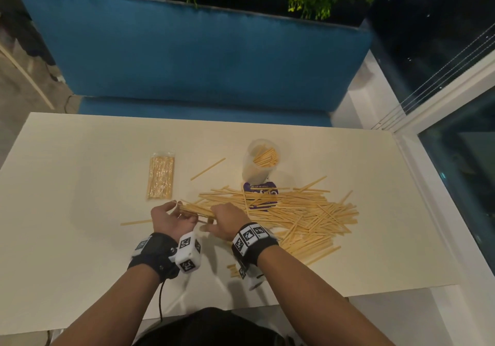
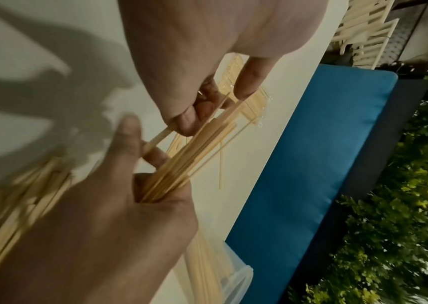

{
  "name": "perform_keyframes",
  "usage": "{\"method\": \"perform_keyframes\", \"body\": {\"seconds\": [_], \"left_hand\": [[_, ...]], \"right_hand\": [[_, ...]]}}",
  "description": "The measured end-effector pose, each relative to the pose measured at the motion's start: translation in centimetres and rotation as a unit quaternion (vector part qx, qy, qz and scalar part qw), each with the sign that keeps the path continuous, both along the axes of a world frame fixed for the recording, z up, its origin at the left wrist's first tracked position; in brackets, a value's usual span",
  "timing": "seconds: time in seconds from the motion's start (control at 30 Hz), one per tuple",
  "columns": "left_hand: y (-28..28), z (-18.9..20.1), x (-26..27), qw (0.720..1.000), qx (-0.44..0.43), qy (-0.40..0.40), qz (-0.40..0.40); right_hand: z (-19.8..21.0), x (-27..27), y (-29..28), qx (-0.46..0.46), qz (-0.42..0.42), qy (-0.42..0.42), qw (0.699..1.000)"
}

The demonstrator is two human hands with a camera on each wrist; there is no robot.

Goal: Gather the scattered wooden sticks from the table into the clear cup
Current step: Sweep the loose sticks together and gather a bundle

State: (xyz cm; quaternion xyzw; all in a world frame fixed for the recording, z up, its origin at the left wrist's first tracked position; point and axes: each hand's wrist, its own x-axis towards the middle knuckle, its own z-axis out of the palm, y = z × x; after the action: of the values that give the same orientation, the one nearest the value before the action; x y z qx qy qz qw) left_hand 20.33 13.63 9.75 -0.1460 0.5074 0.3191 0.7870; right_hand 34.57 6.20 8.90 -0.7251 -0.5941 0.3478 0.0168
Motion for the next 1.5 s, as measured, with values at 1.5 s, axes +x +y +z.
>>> {"method": "perform_keyframes", "body": {"seconds": [1.5], "left_hand": [[-0.3,-0.4,2.4,0.882,0.235,0.229,-0.339]], "right_hand": [[3.6,-0.8,1.2,0.042,0.12,-0.142,0.982]]}}
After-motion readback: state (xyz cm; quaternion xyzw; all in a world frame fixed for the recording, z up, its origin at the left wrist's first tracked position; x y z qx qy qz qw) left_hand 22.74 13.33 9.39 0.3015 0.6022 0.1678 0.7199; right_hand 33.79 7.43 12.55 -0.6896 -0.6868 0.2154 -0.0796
